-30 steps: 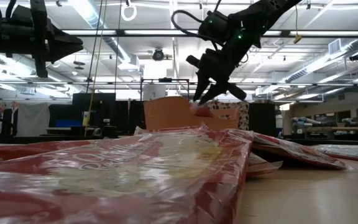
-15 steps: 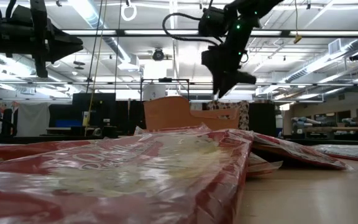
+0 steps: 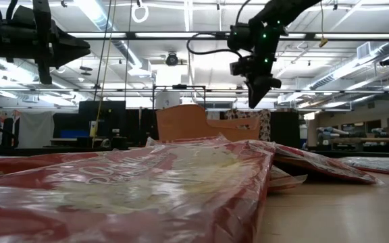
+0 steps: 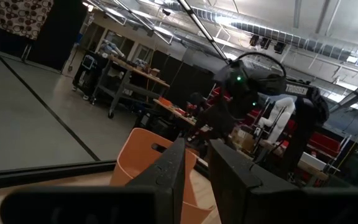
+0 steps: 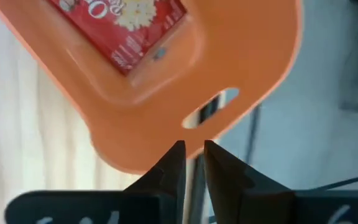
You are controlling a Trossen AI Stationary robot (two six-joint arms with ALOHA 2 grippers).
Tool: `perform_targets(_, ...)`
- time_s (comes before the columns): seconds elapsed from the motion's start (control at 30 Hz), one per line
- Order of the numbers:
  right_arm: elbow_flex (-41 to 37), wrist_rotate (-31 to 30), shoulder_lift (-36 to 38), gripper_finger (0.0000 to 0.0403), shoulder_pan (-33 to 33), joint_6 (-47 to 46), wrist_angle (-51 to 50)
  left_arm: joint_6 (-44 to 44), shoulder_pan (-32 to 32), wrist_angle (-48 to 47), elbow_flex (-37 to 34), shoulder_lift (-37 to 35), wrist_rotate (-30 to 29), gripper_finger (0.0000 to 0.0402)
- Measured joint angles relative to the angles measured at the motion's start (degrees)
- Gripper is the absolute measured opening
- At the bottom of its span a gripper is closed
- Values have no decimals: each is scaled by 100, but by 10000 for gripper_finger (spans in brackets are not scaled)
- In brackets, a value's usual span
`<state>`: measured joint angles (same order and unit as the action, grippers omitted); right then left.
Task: Sort popcorn bags into baskets
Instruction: Adjust the orange container
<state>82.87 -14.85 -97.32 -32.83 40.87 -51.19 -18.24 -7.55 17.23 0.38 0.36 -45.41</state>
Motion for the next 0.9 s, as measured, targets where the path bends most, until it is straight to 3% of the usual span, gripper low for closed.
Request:
perform_targets(0.27, -204, 682, -7, 70, -285, -1070, 419, 0, 0, -2, 0, 0, 2, 73)
perform_targets(0.37, -204, 645, -7, 81, -413, -1350, 344, 0, 0, -2, -2, 0, 2, 73)
perform_targets(0.6, -212, 996, -7, 86, -497, -1394, -174, 0, -2, -2, 0, 0, 2, 73)
perform_targets(0.9, -614, 884, 0, 84, -244, -1436, -221, -13, 0, -2, 0, 0, 2, 73)
